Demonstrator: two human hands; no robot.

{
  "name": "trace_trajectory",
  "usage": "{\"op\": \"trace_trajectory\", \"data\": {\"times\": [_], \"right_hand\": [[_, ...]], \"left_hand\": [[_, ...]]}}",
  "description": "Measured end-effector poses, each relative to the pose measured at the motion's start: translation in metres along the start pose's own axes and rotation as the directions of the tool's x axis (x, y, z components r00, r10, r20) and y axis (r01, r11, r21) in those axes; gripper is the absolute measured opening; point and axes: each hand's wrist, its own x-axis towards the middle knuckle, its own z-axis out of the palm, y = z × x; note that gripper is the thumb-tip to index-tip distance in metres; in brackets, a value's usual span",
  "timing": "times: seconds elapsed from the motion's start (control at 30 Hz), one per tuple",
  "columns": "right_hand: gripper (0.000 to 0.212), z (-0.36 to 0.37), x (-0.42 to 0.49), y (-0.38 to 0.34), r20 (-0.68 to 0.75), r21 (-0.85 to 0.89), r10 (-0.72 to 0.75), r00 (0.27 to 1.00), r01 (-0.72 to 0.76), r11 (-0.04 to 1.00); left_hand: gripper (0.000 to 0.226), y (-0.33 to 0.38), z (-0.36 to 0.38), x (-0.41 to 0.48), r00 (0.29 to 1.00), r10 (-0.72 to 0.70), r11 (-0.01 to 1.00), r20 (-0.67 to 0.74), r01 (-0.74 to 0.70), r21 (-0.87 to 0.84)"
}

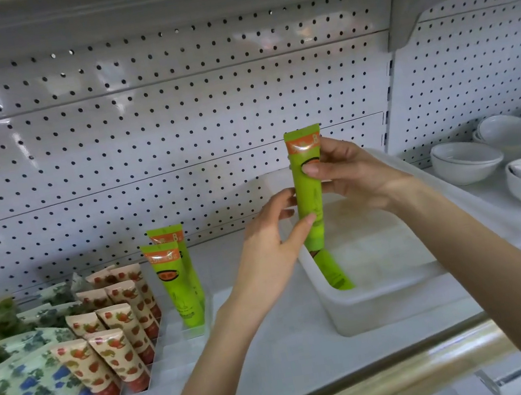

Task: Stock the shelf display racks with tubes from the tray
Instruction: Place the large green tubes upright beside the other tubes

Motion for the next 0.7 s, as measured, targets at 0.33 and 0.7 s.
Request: {"op": "trace_trajectory", "data": {"times": [0.33,0.7], "right_hand": [[0.037,0.003,-0.001,0.002,0.116,0.13,-0.021,0.993,0.006,0.992],[0.026,-0.006,0.008,0.015,-0.333,-0.288,0.139,0.932,-0.241,0.927]], "left_hand": [[0.029,0.0,0.013,0.003,0.997,-0.051,0.979,-0.054,0.039,-0.201],[0.04,0.006,-0.01,-0.004,0.971,-0.014,0.95,-0.241,-0.062,-0.306]]}}
